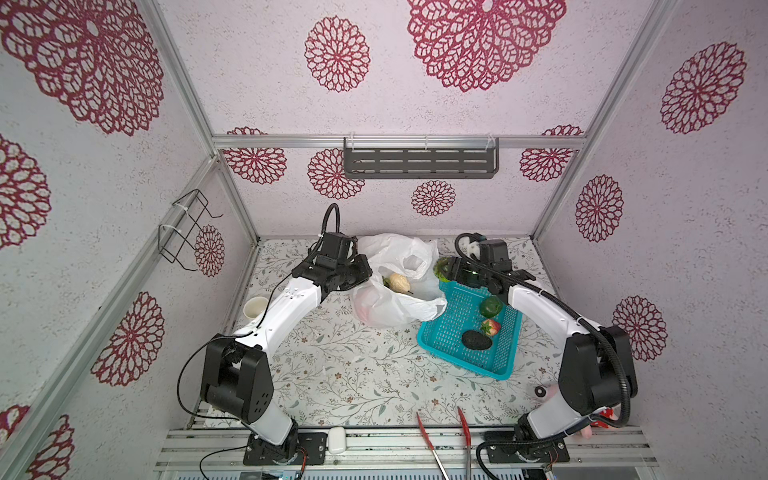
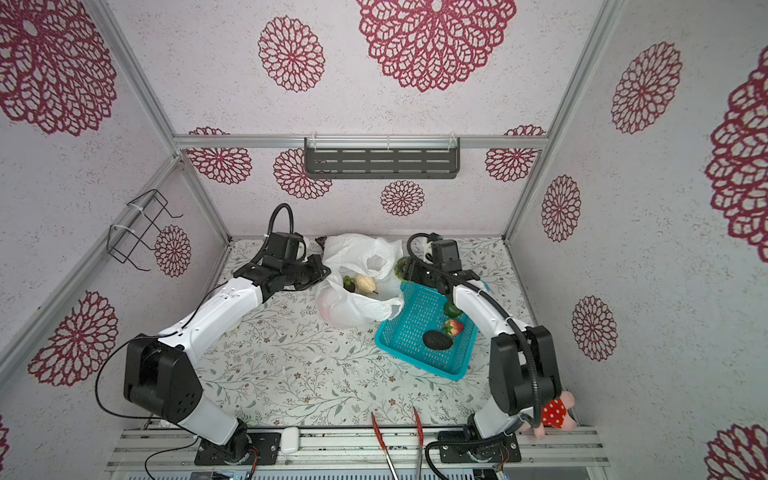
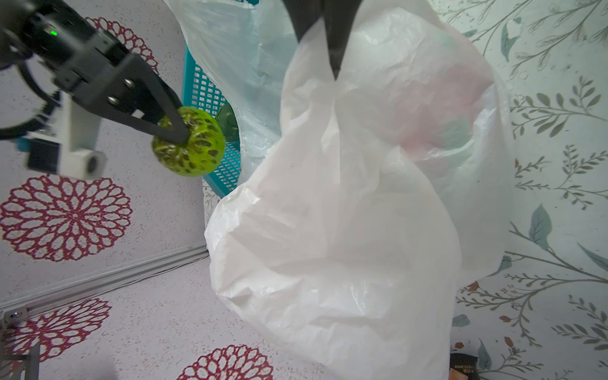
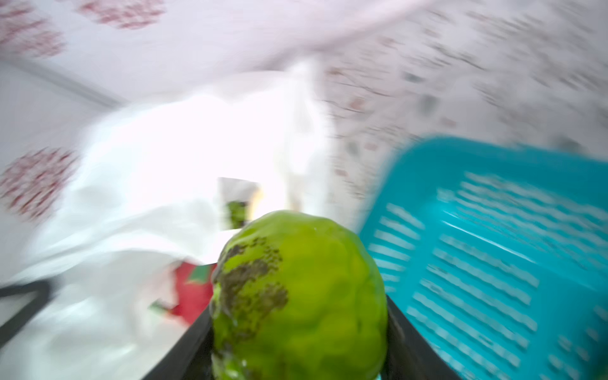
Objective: Place the fruits into the plastic bag
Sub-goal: Place the fruit in the plastic bag.
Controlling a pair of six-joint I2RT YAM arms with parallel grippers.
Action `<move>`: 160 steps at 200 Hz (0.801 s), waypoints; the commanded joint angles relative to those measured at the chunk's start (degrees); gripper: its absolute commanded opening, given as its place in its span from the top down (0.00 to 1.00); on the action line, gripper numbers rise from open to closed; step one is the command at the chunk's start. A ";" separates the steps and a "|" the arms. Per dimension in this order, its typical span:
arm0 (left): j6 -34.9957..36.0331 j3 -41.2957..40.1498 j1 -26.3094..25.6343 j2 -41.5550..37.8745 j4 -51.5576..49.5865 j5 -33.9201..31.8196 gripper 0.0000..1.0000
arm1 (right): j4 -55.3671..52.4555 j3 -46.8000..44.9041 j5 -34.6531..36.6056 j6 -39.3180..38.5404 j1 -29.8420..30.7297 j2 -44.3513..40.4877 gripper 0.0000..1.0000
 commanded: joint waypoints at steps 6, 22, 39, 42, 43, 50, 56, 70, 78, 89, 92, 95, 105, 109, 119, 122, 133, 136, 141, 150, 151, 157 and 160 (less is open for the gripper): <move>0.13 -0.33 -0.32 -0.79 0.64 -0.07 1.00 | -4.86 6.48 -8.60 -5.66 6.12 5.30 0.51; 0.29 -0.24 -0.26 -1.09 0.40 -0.41 1.00 | -8.08 10.75 -12.85 -7.08 9.33 9.95 0.50; 0.72 -0.08 -0.27 -1.64 0.16 -1.38 1.00 | -10.69 14.91 -15.13 -7.93 12.00 14.73 0.50; 0.81 -0.06 -0.26 -1.75 0.12 -1.42 1.00 | -10.81 15.48 -15.29 -7.84 12.25 15.47 0.50; 0.86 -0.06 -0.30 -1.80 0.12 -1.46 1.00 | -10.84 15.72 -15.30 -7.75 12.38 15.77 0.50; 1.03 0.01 -0.31 -2.01 0.09 -1.62 1.00 | -10.67 17.10 -15.34 -6.95 12.80 17.51 0.50; 1.16 0.01 -0.29 -2.18 0.02 -1.67 1.00 | -9.85 18.15 -15.08 -5.72 12.94 18.65 0.50; 1.35 0.11 -0.31 -2.29 -0.28 -1.76 1.00 | -7.53 20.41 -12.47 -2.08 12.78 21.80 0.48; 1.36 0.11 -0.26 -2.27 -0.56 -1.84 1.00 | -7.52 23.27 -10.67 -0.80 12.56 23.90 0.47; 1.39 0.11 -0.28 -2.20 -0.68 -1.83 1.00 | -7.24 26.96 -9.20 0.47 12.28 26.63 0.47; 1.35 0.03 -0.30 -2.20 -0.68 -1.80 1.00 | -7.22 28.02 -8.72 0.72 12.18 27.42 0.46; 1.30 0.03 -0.34 -2.16 -0.68 -1.84 1.00 | -7.19 29.01 -8.41 1.15 12.08 28.13 0.46; 1.26 -0.04 -0.26 -2.19 -0.68 -1.78 1.00 | -6.44 31.96 -7.88 2.21 11.90 30.35 0.45; 1.26 -0.06 -0.26 -2.13 -0.68 -1.72 1.00 | -6.09 33.08 -7.85 2.72 11.91 31.22 0.45; 1.26 -0.06 -0.28 -2.05 -0.68 -1.72 1.00 | -5.52 36.01 -8.11 3.91 11.88 33.40 0.43; 1.19 -0.06 -0.29 -2.03 -0.69 -1.70 1.00 | -5.32 36.73 -8.44 4.27 11.89 33.93 0.42; 1.26 -0.06 -0.30 -1.86 -0.68 -1.76 1.00 | -4.83 39.68 -9.58 5.78 11.92 36.14 0.37; 1.26 -0.06 -0.26 -1.85 -0.69 -1.83 1.00 | -4.61 40.17 -10.01 6.19 11.91 36.63 0.34; 1.19 -0.06 -0.33 -1.77 -0.64 -1.81 1.00 | -3.88 40.77 -10.69 6.75 11.90 37.23 0.30; 1.17 -0.06 -0.30 -1.69 -0.61 -1.80 1.00 | -2.62 41.00 -11.27 7.80 11.89 37.68 0.24; 1.17 -0.06 -0.28 -1.68 -0.60 -1.78 1.00 | -2.48 41.00 -11.27 7.89 11.94 37.64 0.24; 1.08 0.00 -0.34 -1.68 -0.56 -1.86 1.00 | -1.62 40.56 -11.40 8.19 11.89 37.41 0.21; 1.08 0.02 -0.28 -1.68 -0.52 -1.85 1.00 | -1.18 40.18 -11.45 8.20 11.94 37.17 0.20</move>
